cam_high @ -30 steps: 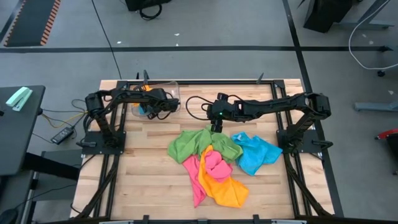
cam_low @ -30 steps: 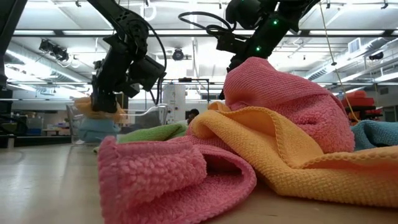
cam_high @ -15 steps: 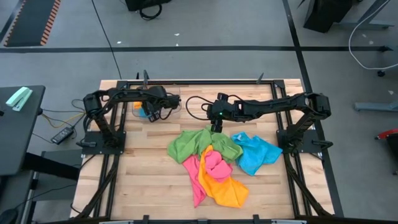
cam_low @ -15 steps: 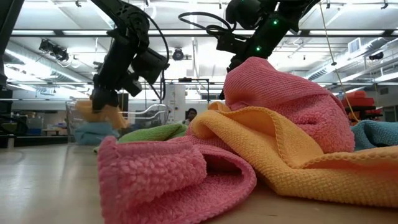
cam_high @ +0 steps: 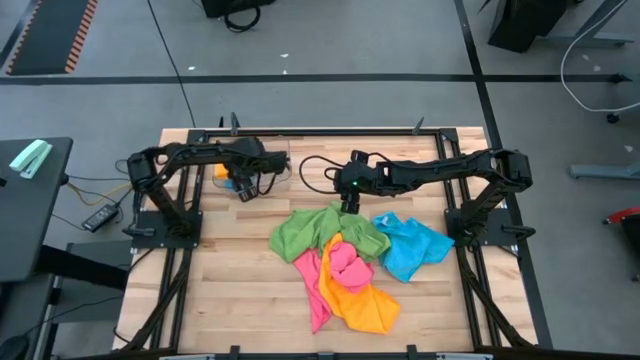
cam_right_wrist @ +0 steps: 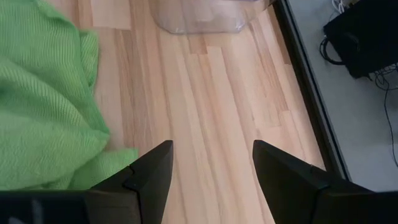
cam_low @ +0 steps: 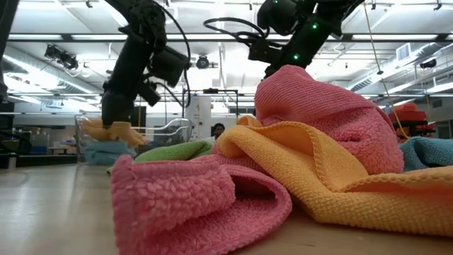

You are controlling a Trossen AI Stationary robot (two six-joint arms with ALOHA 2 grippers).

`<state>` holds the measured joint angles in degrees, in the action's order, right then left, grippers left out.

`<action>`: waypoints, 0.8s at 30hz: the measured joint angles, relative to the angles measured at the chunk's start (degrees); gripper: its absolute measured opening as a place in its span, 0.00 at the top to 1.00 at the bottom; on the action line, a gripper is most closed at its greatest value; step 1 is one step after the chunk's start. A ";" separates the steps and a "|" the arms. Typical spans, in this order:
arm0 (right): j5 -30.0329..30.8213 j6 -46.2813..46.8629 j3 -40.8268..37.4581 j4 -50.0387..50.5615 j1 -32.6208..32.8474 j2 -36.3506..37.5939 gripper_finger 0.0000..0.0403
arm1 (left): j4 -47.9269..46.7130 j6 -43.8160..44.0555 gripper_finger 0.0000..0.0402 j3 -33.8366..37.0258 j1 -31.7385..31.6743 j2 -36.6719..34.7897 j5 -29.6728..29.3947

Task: Fold microfiber towels
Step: Stack the top orange microfiber towel on top of the blue microfiber towel

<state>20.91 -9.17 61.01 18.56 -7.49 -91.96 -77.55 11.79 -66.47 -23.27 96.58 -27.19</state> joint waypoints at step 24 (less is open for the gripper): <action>0.00 1.29 0.00 0.35 0.17 -0.02 0.43 | 16.35 -13.93 0.72 9.90 -10.39 -14.47 4.67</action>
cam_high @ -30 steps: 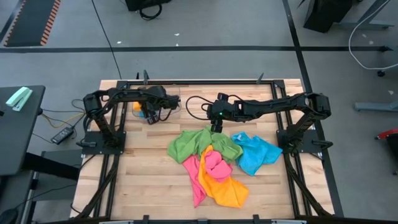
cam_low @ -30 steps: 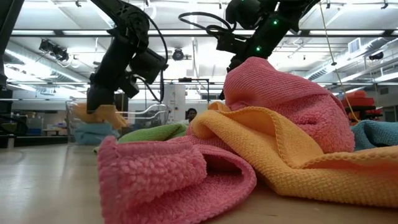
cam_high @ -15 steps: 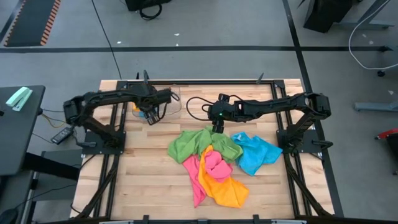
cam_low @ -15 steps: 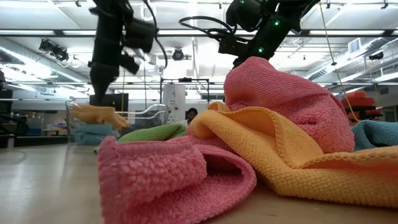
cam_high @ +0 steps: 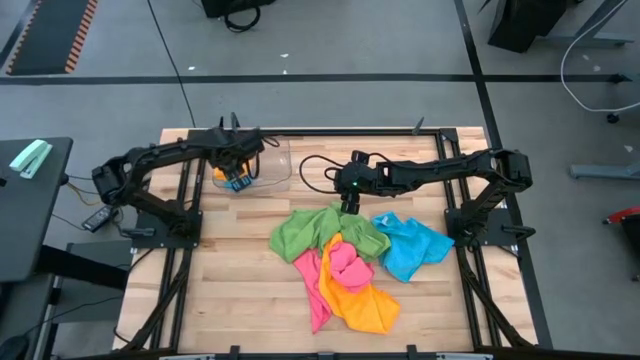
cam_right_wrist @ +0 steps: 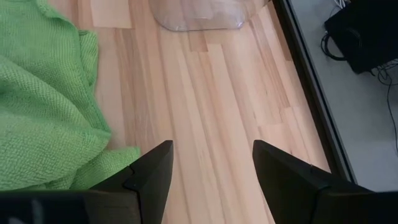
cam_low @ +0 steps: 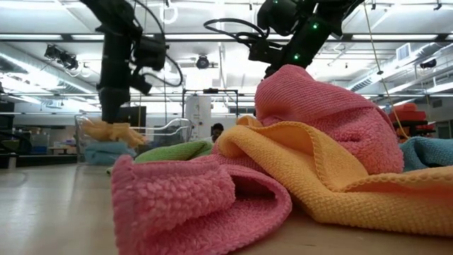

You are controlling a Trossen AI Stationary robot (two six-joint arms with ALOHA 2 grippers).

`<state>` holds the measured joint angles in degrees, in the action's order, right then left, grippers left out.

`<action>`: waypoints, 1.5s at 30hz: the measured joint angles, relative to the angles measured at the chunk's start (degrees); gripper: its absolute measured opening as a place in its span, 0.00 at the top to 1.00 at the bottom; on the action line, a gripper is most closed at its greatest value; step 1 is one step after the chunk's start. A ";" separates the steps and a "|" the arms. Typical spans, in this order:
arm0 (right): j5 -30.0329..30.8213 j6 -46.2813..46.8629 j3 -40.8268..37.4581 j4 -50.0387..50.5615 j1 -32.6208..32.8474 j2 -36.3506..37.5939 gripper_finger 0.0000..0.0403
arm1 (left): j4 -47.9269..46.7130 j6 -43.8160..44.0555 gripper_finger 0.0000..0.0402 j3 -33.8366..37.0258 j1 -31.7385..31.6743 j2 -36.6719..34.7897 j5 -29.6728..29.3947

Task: Fold microfiber towels
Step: Stack the top orange microfiber towel on top of the blue microfiber towel, then fold the left green microfiber towel

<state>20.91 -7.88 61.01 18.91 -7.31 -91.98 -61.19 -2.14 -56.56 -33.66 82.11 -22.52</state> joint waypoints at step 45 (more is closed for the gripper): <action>-23.80 -3.07 0.00 -4.85 6.51 0.00 0.43 | 12.92 3.45 0.83 4.39 29.71 -8.23 6.86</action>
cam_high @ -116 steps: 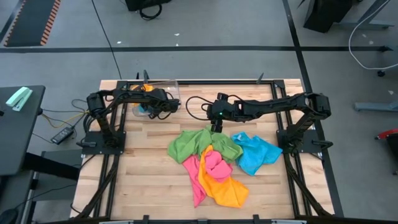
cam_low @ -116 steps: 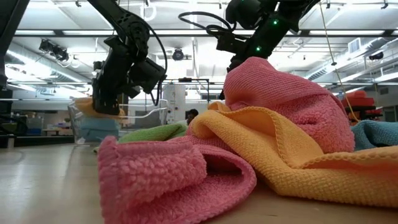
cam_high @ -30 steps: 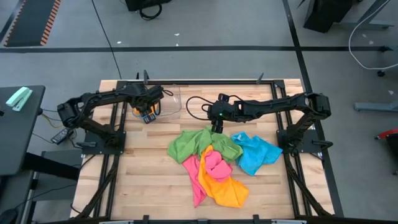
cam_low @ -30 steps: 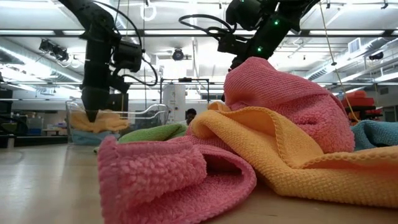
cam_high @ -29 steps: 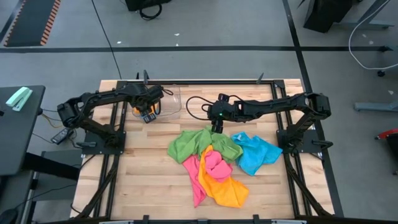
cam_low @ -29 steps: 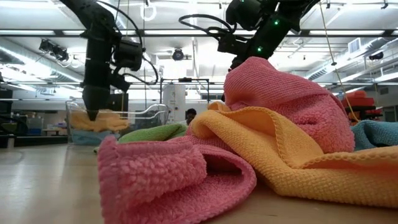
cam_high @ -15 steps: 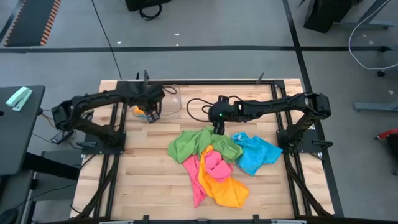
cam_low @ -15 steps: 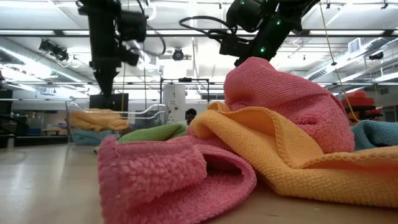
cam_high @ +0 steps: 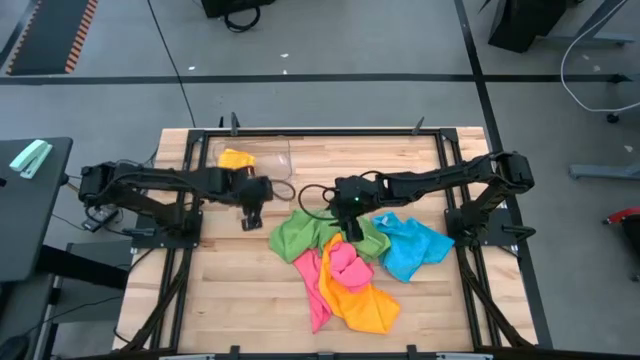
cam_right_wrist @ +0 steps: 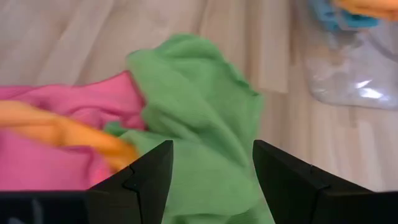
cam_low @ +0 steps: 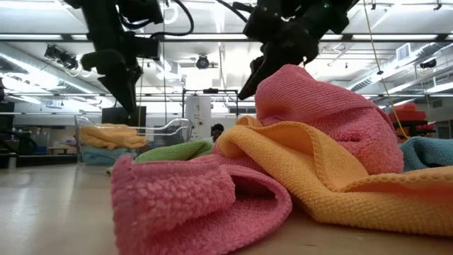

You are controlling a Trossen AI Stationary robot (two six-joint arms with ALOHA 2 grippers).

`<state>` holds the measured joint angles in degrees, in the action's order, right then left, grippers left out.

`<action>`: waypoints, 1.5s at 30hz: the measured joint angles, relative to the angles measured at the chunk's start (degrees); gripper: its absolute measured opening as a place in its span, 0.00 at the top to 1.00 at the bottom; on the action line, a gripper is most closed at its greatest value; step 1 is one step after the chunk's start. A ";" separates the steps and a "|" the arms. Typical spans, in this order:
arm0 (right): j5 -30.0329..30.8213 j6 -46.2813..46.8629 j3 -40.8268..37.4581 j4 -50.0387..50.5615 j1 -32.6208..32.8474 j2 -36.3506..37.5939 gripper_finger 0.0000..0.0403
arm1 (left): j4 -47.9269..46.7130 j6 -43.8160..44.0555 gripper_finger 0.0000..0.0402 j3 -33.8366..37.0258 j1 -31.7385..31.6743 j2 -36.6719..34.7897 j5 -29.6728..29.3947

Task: Fold microfiber towels
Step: Fold the left green microfiber towel

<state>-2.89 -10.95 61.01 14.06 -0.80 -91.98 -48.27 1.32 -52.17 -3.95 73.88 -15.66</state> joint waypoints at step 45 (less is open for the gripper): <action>18.29 19.37 -3.34 -8.80 16.93 -0.33 0.43 | 33.11 14.56 0.60 5.78 13.89 21.18 -14.36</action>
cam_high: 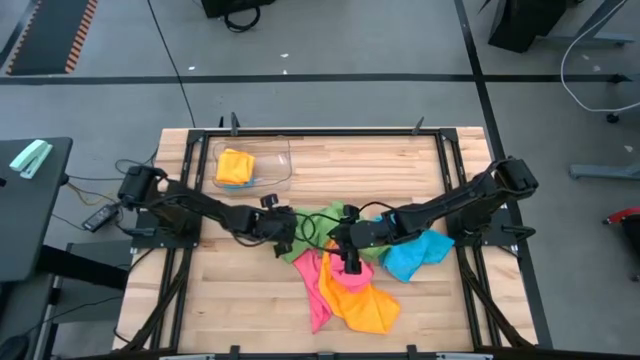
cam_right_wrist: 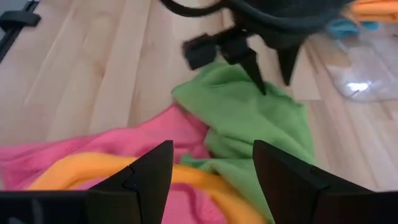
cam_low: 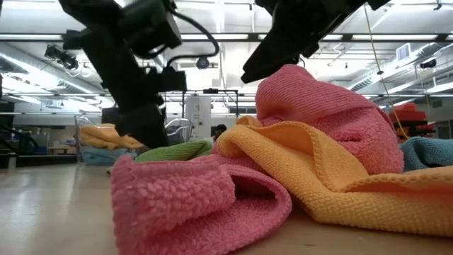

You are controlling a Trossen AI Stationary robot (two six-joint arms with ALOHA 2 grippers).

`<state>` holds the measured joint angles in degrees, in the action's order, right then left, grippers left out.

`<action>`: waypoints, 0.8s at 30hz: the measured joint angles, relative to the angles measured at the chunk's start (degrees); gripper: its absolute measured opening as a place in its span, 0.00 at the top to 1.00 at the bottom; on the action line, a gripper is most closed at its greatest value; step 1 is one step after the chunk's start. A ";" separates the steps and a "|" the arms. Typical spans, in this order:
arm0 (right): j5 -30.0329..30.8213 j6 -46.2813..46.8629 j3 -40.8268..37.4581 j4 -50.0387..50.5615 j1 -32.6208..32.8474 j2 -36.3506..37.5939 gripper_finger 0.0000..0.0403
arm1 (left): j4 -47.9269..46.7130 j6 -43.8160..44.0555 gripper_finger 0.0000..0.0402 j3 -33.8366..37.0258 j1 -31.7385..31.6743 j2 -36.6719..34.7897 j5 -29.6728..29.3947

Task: Fold microfiber towels
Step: Fold the left green microfiber towel

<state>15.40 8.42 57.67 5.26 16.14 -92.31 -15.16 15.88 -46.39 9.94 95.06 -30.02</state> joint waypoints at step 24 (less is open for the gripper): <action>3.28 -4.40 0.00 -0.23 1.42 0.00 0.43 | -2.59 -5.58 0.95 -1.25 -0.35 -2.06 0.04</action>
<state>18.68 4.02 57.67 5.03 17.56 -92.31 -17.75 10.30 -47.65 9.59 93.00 -29.98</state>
